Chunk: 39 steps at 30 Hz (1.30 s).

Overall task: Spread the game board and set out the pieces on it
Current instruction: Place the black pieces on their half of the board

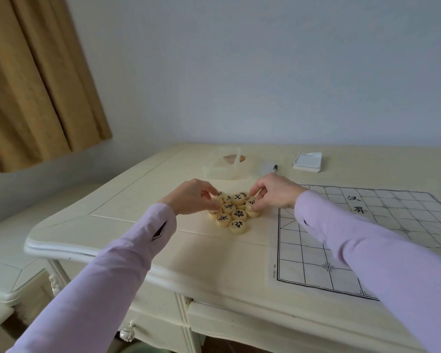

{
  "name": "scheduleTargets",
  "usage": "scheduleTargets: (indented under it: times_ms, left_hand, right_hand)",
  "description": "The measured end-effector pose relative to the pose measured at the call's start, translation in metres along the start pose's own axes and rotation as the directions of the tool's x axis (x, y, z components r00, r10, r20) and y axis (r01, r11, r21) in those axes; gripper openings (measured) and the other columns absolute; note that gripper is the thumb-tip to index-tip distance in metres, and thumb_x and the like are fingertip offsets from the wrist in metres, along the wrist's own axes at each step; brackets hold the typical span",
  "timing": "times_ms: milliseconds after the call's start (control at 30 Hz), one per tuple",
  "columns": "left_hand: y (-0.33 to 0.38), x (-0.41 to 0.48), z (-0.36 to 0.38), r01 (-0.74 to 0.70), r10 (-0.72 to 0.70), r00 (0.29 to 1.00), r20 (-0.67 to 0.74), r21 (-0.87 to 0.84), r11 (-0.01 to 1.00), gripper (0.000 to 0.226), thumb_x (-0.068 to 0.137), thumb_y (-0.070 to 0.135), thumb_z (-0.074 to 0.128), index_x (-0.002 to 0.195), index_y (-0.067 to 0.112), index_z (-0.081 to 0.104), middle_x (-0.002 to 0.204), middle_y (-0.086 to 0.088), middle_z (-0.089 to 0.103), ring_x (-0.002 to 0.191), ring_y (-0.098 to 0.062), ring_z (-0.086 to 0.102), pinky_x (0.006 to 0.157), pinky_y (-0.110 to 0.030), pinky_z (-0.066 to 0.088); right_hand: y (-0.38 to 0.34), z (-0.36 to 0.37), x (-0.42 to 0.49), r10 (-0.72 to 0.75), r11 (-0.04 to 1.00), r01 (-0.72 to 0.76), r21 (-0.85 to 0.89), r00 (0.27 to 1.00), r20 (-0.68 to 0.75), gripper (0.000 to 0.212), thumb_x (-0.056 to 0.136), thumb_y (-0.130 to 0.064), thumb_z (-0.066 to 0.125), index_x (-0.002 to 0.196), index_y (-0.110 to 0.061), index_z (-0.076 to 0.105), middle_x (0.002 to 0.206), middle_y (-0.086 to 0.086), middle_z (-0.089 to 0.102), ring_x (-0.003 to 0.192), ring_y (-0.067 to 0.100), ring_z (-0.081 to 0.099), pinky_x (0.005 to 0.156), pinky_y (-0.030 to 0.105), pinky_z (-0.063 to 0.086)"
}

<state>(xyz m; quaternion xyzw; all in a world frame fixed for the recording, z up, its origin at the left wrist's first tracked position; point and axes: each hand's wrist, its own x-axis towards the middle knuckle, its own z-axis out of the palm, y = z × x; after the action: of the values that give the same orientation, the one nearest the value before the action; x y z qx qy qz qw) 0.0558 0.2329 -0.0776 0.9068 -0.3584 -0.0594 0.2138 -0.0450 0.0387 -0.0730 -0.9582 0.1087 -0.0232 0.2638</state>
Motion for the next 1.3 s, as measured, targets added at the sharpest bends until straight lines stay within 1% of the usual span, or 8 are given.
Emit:
scheduleTargets:
  times_ms: [133, 267, 467, 667, 867, 1067, 1133, 1300]
  left_hand:
    - [0.015, 0.01, 0.007, -0.118, 0.118, 0.992, -0.04, 0.002, 0.993, 0.038, 0.088, 0.028, 0.063, 0.125, 0.028, 0.057, 0.103, 0.007, 0.059, 0.097, -0.013, 0.053, 0.083, -0.023, 0.039]
    - [0.031, 0.024, 0.02, -0.15, 0.15, 0.989, 0.011, 0.047, 0.988, 0.038, 0.087, 0.035, 0.064, 0.125, 0.03, 0.058, 0.111, 0.005, 0.061, 0.1, -0.011, 0.052, 0.086, -0.024, 0.041]
    - [0.032, 0.029, 0.02, -0.139, 0.141, 0.99, -0.024, 0.093, 0.986, 0.029, 0.087, 0.031, 0.063, 0.116, 0.025, 0.065, 0.111, 0.002, 0.063, 0.103, -0.015, 0.055, 0.083, -0.023, 0.04]
    - [0.036, 0.011, 0.007, -0.186, 0.181, 0.976, 0.124, 0.028, 0.982, 0.013, 0.075, 0.03, 0.078, 0.087, 0.032, 0.074, 0.086, 0.011, 0.057, 0.09, -0.017, 0.057, 0.077, -0.029, 0.046]
    - [0.045, 0.01, 0.01, -0.188, 0.168, 0.968, 0.187, 0.096, 0.978, 0.026, 0.075, 0.028, 0.077, 0.1, 0.026, 0.072, 0.094, 0.003, 0.061, 0.097, -0.023, 0.059, 0.08, -0.034, 0.049]
    - [0.046, 0.014, 0.016, -0.18, 0.162, 0.978, 0.133, 0.136, 0.974, 0.029, 0.074, 0.033, 0.077, 0.102, 0.027, 0.069, 0.088, 0.009, 0.056, 0.094, -0.013, 0.05, 0.078, -0.026, 0.043]
    - [0.046, 0.016, 0.018, -0.16, 0.141, 0.982, 0.126, 0.156, 0.975, 0.031, 0.074, 0.036, 0.076, 0.103, 0.028, 0.069, 0.092, 0.007, 0.059, 0.096, -0.014, 0.05, 0.082, -0.027, 0.044]
    - [0.045, 0.022, 0.021, -0.118, 0.093, 0.988, 0.121, 0.22, 0.968, 0.029, 0.071, 0.044, 0.075, 0.097, 0.033, 0.068, 0.095, 0.007, 0.063, 0.094, -0.016, 0.053, 0.077, -0.027, 0.044]
  right_hand:
    - [0.0, -0.001, 0.0, 0.037, 0.998, -0.04, 0.044, 0.997, 0.071, 0.038, 0.07, -0.024, 0.081, 0.106, -0.022, 0.068, 0.098, -0.002, 0.058, 0.091, 0.013, 0.056, 0.078, 0.023, 0.043]
    - [-0.002, -0.006, -0.005, 0.029, 0.994, -0.045, 0.097, 0.986, 0.163, 0.036, 0.071, -0.02, 0.081, 0.105, -0.019, 0.068, 0.09, 0.0, 0.062, 0.069, 0.007, 0.059, 0.066, 0.019, 0.049]
    - [0.001, -0.004, -0.009, 0.015, 0.991, -0.047, 0.122, 0.967, 0.253, 0.024, 0.073, -0.015, 0.08, 0.094, -0.02, 0.068, 0.088, 0.001, 0.062, 0.078, 0.016, 0.062, 0.074, 0.024, 0.055]
    - [0.003, -0.006, -0.011, 0.07, 0.965, -0.122, 0.23, 0.973, 0.221, 0.017, 0.083, -0.006, 0.069, 0.099, -0.009, 0.066, 0.077, 0.003, 0.062, 0.068, 0.014, 0.06, 0.057, 0.019, 0.054]
    - [0.011, -0.014, -0.017, 0.176, 0.896, -0.24, 0.374, 0.964, 0.198, 0.019, 0.093, -0.006, 0.056, 0.11, 0.001, 0.06, 0.079, 0.01, 0.059, 0.063, 0.019, 0.061, 0.056, 0.025, 0.056]
    - [0.031, -0.025, -0.028, 0.283, 0.884, -0.287, 0.368, 0.957, 0.067, 0.024, 0.092, 0.007, 0.046, 0.113, 0.004, 0.059, 0.072, 0.011, 0.054, 0.058, 0.018, 0.055, 0.045, 0.021, 0.053]
    - [0.039, -0.026, -0.029, 0.301, 0.894, -0.3, 0.332, 0.952, 0.049, 0.03, 0.089, 0.007, 0.052, 0.118, 0.001, 0.057, 0.07, 0.009, 0.053, 0.057, 0.017, 0.053, 0.048, 0.02, 0.053]
    - [0.051, -0.027, -0.032, 0.271, 0.962, -0.259, -0.088, 0.944, 0.186, 0.072, 0.071, -0.031, 0.08, 0.135, -0.021, 0.047, 0.099, -0.003, 0.059, 0.085, 0.015, 0.06, 0.091, 0.028, 0.045]
